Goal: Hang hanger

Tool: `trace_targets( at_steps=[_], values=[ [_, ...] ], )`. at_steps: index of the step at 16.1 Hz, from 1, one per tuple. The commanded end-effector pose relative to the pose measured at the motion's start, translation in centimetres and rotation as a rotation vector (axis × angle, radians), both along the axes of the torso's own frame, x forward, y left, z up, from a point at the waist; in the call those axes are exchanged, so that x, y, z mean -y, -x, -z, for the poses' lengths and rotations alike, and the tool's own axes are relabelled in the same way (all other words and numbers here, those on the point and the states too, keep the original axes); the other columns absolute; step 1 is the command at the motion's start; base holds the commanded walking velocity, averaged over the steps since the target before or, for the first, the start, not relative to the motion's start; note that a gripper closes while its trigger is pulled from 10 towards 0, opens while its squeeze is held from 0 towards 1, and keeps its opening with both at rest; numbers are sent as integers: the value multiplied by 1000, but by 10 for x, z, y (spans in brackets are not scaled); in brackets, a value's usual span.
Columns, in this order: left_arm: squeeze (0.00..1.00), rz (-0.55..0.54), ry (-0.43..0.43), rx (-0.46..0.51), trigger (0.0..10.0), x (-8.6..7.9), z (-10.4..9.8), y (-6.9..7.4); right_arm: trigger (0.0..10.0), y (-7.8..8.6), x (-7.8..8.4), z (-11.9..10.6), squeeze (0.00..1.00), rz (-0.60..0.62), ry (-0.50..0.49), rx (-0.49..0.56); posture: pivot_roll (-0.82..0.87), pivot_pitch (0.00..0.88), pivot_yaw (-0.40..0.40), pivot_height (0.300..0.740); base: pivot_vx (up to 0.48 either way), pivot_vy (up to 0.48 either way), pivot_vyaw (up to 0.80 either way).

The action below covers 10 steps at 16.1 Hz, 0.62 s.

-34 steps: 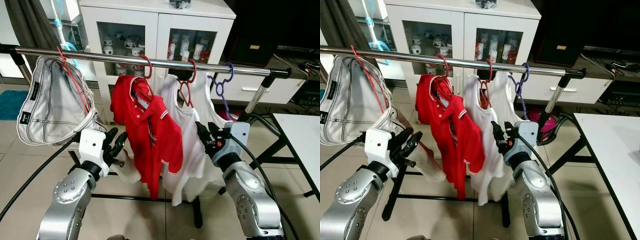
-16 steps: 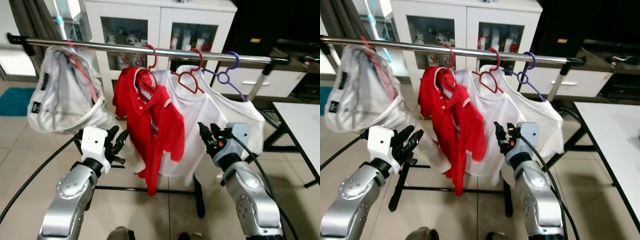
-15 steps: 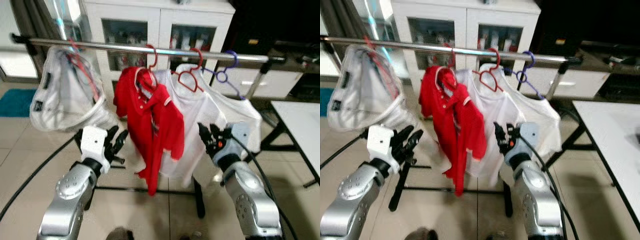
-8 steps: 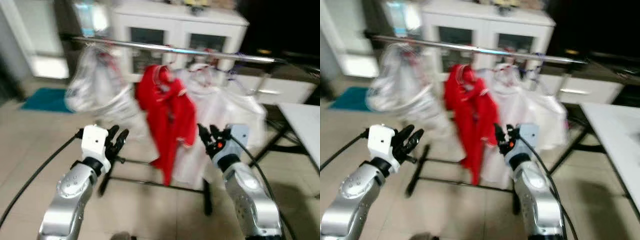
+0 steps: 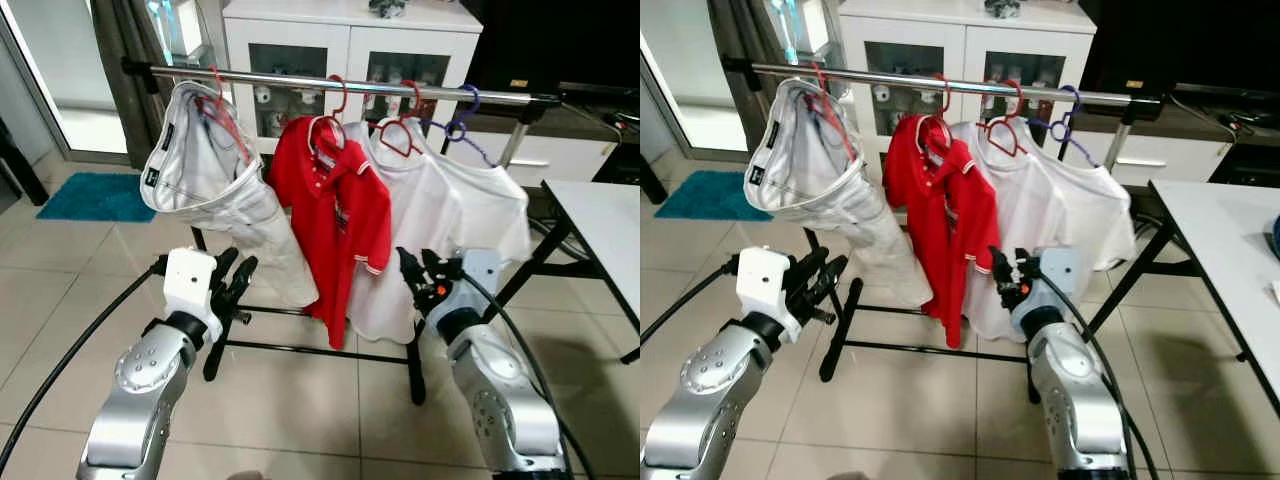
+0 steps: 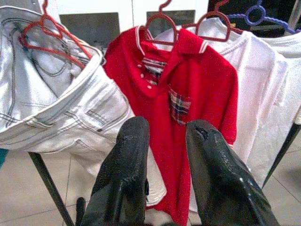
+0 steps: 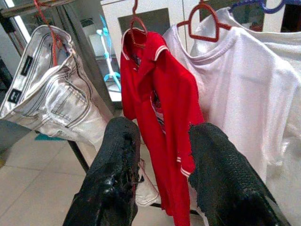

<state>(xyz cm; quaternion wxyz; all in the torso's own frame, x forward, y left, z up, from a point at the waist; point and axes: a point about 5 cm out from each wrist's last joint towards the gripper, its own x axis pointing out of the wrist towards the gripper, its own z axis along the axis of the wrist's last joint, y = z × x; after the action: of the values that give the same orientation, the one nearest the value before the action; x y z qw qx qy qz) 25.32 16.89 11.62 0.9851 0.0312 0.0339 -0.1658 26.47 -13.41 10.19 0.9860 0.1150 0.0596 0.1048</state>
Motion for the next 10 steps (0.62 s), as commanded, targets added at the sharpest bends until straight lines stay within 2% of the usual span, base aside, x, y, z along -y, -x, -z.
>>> trace_targets(
  at_steps=[1,6,10],
  values=[
    [0,-13,-8,-3,10000,-3,0,-2,10000,-3,-2,-4,0,-6,-8,20,21,0,-11,740,0,424,0],
    [0,-8,-10,0,10000,-2,-1,-4,10000,-4,-2,-5,0,-5,-17,25,18,0,-6,740,0,446,0],
    [0,-11,6,0,10000,0,-1,-5,10000,-5,-1,-5,0,5,-9,31,16,0,-5,740,0,0,0]
  ],
)
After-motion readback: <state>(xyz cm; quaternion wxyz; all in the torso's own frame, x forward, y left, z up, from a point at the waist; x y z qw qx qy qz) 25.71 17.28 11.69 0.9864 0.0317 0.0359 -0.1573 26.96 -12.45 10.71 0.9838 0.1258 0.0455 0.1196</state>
